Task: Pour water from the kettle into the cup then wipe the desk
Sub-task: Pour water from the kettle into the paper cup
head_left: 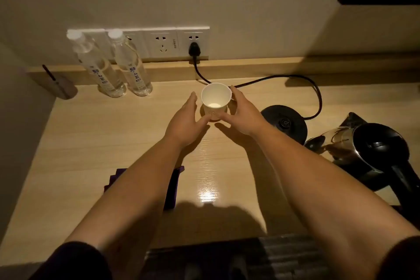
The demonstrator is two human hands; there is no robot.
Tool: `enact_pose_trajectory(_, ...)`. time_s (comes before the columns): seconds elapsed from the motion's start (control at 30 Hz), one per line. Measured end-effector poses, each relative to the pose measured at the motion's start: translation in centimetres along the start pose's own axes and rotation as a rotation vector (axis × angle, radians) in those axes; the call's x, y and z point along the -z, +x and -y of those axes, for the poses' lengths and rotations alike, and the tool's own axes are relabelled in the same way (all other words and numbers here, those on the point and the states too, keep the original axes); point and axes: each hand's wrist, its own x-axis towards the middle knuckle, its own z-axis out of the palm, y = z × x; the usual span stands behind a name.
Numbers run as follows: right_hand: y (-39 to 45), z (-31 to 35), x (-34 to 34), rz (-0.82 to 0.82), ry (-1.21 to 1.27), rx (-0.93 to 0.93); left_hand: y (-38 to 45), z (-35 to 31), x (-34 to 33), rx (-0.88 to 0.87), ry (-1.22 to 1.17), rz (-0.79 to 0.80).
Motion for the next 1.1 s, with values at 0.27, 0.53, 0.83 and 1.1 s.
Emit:
enact_pose_trajectory(0.27, -1.1, 0.2, -0.2, -0.051, 0.088, 0.013, -0.5, -1.8, 0.1, -0.1, -0.091, -0.052)
enact_pose_trajectory(0.53, -7.3, -0.5, 0.9, -0.054, 0.058, -0.012, -6.3, -4.1, -1.4, -0.08, -0.14, -0.029)
enact_pose_trajectory(0.83, -14.7, -3.4, 0.8, 0.011, 0.039, -0.028, -14.2, -5.5, -5.6, 0.0, -0.159, -0.022)
enact_pose_trajectory(1.1, -16.2, -4.2, -0.2, 0.039, 0.068, -0.026, -16.5, -5.2, -7.1, 0.042, -0.211, -0.068)
